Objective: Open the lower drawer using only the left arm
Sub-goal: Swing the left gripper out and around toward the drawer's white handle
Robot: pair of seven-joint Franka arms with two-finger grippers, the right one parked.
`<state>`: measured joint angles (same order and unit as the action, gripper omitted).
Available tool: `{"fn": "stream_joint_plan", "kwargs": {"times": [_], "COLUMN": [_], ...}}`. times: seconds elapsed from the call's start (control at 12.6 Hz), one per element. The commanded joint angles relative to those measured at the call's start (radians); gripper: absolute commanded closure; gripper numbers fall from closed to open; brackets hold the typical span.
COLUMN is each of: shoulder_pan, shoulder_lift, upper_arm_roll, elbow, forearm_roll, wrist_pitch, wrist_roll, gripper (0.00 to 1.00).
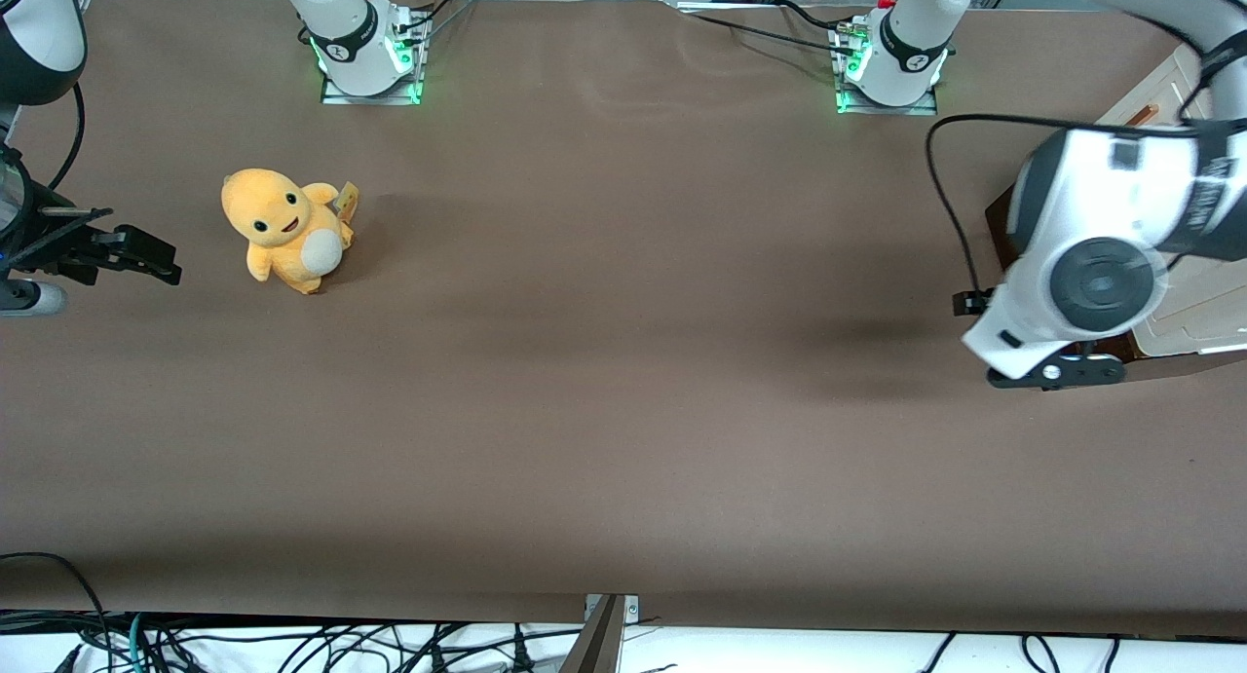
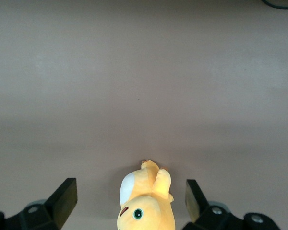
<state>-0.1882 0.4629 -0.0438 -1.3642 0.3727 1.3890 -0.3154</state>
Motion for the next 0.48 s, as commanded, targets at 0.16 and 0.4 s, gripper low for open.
{"fn": "stream_joint_plan", "kwargs": {"times": [0.16, 0.4], "shoulder_pan": [-0.102, -0.154], "shoulder_lift": [0.081, 0.155], "upper_arm_roll": [0.005, 0.005], "elbow": [-0.003, -0.003], "forearm_roll": [0.159, 0.262], "wrist_pitch": [-0.067, -0.113], "wrist_roll": [-0.209, -0.298], "gripper": [0.00, 0.00]}}
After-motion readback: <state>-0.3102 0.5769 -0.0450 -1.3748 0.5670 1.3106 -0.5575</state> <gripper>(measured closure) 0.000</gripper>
